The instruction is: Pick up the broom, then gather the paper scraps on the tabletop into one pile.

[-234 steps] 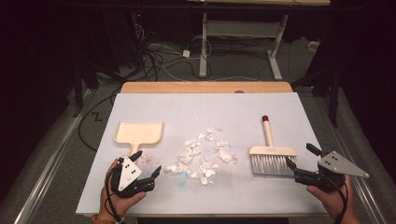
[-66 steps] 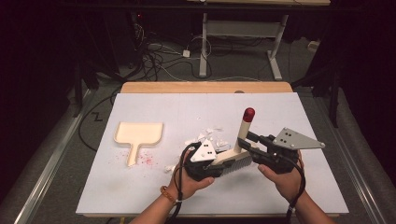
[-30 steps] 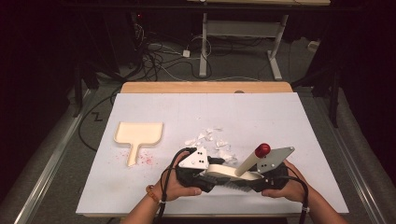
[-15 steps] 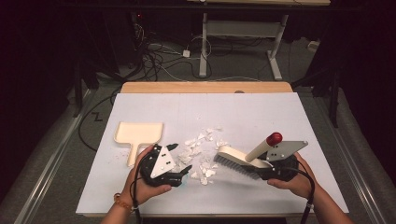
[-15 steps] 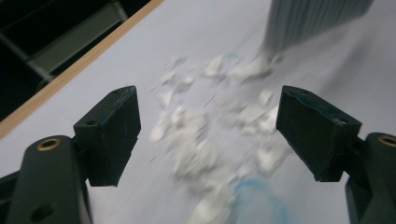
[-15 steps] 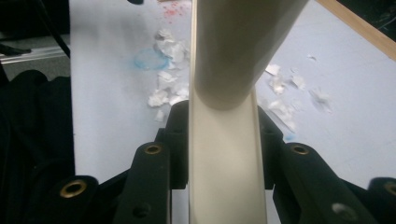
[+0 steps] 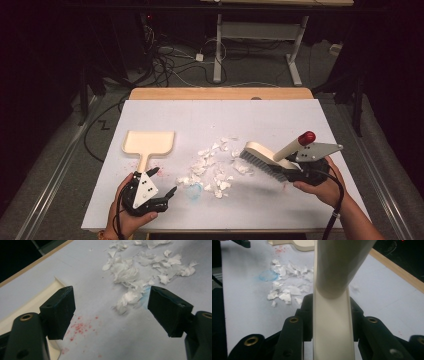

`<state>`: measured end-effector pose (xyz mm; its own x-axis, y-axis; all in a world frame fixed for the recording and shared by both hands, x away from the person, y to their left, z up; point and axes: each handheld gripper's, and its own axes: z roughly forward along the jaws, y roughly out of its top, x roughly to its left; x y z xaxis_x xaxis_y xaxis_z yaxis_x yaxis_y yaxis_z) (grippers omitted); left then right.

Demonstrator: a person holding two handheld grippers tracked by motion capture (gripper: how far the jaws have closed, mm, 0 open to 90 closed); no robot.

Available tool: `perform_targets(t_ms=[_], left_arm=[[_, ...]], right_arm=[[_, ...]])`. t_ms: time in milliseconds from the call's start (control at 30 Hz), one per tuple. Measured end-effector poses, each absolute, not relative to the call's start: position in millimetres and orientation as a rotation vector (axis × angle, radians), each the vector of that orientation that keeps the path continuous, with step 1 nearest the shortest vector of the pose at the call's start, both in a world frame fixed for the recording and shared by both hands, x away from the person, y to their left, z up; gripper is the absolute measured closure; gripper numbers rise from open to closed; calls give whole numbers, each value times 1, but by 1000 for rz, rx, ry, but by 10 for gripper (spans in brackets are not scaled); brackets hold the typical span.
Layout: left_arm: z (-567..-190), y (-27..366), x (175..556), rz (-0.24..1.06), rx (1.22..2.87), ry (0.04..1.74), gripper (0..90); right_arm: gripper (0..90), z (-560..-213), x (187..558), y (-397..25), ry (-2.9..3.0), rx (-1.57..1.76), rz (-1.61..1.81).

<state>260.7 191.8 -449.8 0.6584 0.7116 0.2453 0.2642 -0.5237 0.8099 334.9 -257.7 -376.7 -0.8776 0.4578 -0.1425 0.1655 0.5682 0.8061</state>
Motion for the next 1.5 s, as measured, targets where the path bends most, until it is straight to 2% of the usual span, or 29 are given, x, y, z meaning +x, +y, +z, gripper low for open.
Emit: perform_targets(t_ms=[500,900,1300,1500], left_arm=[[-449,197,263,746,2053,769,211],[-452,195,271,730,2078,762,202],[-455,201,266,735,2089,796,196],[-458,206,266,711,2089,822,199]], right_arm=[[677,-375,348,-264,2330,605,1185],[677,-371,408,-255,2266,667,1085],[678,-393,475,-207,2292,662,938],[677,-414,505,-160,2330,626,833]])
